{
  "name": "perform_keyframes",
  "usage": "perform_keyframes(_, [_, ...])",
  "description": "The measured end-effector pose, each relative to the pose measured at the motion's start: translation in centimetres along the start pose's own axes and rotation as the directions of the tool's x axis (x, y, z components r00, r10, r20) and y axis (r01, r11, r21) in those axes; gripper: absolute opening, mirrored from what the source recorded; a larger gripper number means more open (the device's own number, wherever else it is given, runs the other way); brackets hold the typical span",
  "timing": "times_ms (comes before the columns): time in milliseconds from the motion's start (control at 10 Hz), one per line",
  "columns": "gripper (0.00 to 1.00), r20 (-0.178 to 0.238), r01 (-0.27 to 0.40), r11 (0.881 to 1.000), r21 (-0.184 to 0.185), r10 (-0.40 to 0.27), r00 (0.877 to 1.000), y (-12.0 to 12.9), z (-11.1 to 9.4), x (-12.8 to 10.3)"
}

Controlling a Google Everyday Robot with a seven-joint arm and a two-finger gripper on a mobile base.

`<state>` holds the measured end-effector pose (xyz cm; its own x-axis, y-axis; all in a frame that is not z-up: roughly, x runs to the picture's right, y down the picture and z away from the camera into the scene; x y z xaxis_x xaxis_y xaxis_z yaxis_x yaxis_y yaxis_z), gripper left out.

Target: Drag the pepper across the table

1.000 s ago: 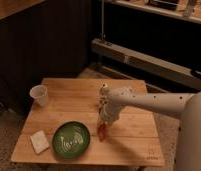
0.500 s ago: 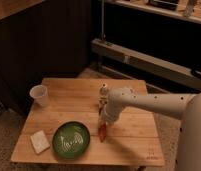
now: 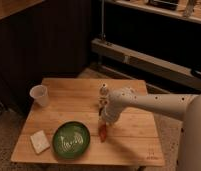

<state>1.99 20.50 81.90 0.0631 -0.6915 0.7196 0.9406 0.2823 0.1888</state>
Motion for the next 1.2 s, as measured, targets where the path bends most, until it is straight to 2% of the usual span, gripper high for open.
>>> perform_keyframes(1200, [0.00,-0.003,0.030,1.000,-0.002,-0.030,1.000,0.79,-0.20,-0.16])
